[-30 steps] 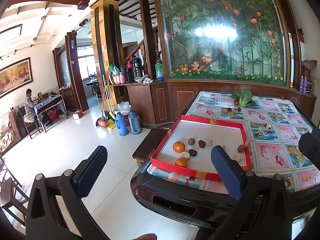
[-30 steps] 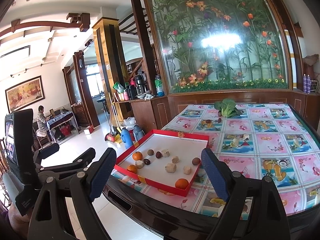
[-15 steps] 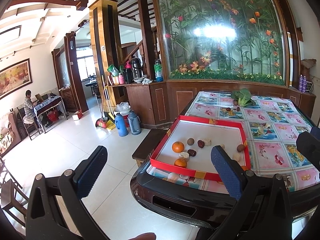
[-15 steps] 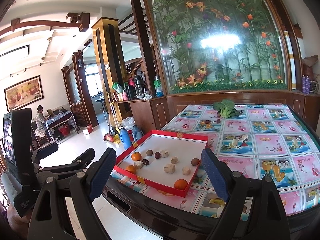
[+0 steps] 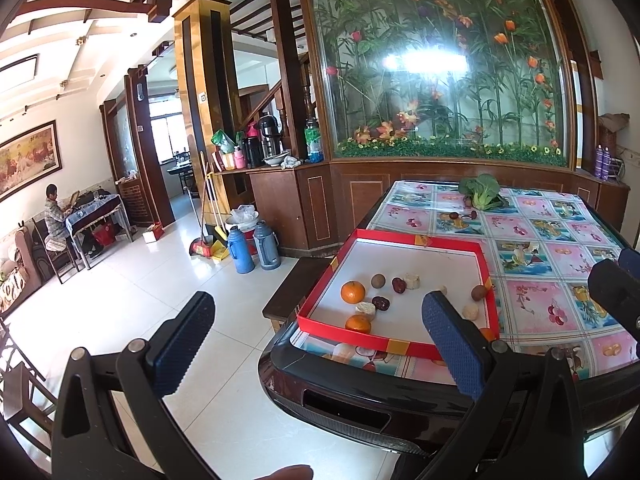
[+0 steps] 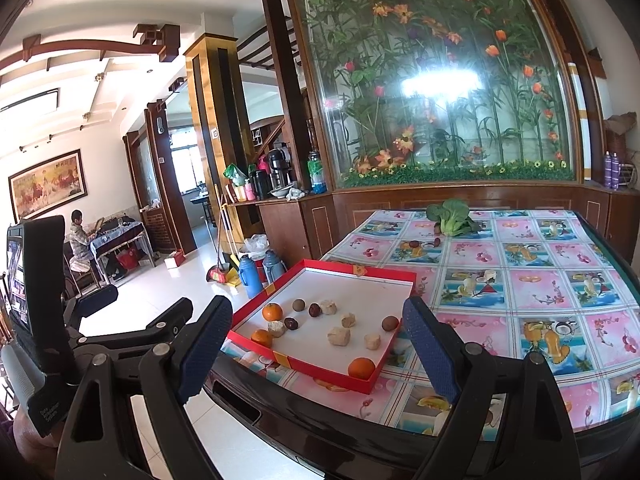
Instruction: Organize fruits
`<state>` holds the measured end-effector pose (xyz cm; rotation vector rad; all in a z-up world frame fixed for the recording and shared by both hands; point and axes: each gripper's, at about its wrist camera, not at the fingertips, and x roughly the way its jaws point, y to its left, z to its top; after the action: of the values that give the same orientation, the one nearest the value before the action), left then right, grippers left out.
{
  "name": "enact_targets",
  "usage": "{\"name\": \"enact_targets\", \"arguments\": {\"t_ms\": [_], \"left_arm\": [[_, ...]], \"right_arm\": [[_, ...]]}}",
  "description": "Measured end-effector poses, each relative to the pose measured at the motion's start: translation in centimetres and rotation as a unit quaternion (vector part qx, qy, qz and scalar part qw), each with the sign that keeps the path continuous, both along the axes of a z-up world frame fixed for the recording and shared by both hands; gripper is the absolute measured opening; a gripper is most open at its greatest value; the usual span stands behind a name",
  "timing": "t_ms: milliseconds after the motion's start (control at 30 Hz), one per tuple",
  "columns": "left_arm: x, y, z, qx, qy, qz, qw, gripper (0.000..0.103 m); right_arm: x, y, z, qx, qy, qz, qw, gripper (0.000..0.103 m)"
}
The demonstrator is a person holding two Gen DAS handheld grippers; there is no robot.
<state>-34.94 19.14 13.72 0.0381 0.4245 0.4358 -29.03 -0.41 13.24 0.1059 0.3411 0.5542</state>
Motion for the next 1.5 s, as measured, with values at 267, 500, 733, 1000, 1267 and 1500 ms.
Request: {"name": "enact_targets", "arguments": {"t_ms": [267,500,733,1000,1267,1500], "left_arm": [[0.2,-0.2,-0.1,-0.003,0.004,-0.008,1.0000,0.103],[0.5,-0.4,-0.5,-0.004,0.009,-0.025,0.9996,0.103],[1.5,-0.6,-1.0,-0.026,0.022,-0.075,0.9966,0.103],[2.3,-0.6,-2.4,-0.050,0.041,-0.118,0.9909,0.103],[2.5,-0.2,-2.5,-0.064,0.036,-0.140,0.9874,0.103],[2.5,0.7,-2.6,-0.077,0.020,-0.156,0.9846,0.103]], "right_arm": [[0.0,-0.1,0.0,0.001,0.001,-0.001,1.000,0.087],[0.3,-0.5,0.0,0.003,-0.002,-0.007,1.000,0.088],[0.2,-1.1,-0.2,0.006,-0.010,-0.026,1.000,0.088],[0.3,-0.7,-0.3,0.005,-0.004,-0.037,0.999,0.088],[0.0,0.1,-0.3,-0.008,-0.004,-0.035,0.999,0.088],[0.0,0.2,-0.3,-0.008,-0.003,-0.041,0.999,0.088]]}}
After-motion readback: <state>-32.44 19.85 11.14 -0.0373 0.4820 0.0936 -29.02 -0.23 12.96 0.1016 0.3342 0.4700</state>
